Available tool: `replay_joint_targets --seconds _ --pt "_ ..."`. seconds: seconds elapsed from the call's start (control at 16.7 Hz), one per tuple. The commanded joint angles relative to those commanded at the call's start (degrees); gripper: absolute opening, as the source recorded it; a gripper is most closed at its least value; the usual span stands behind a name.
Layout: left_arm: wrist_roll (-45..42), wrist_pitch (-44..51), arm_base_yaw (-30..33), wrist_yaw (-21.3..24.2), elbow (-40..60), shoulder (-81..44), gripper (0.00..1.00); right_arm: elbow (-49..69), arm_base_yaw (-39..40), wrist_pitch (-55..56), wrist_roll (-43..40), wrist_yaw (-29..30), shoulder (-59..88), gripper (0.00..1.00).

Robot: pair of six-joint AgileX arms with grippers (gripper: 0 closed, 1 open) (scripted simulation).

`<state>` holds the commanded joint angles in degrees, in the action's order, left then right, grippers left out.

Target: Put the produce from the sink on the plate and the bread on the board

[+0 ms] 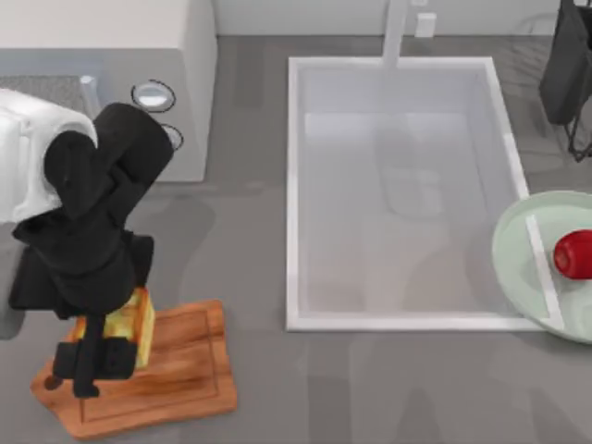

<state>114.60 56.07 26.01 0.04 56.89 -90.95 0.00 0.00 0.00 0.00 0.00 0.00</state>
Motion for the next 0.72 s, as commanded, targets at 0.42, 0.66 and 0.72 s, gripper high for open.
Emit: replay_joint_targets --seconds 0.42,0.66,0.72 --pt "-0.1 -7.0 -0.3 0.0 -3.7 -1.7 0.0 0.0 0.0 0.0 0.0 0.0 0.0 1.0" --pt "-0.1 -9.5 -0.4 0.0 -5.7 -3.2 0.0 0.0 0.0 0.0 0.0 0.0 0.0 1.0" --pt "-0.1 -9.7 -0.4 0.0 -5.9 -3.4 0.0 0.0 0.0 0.0 0.0 0.0 0.0 1.0"
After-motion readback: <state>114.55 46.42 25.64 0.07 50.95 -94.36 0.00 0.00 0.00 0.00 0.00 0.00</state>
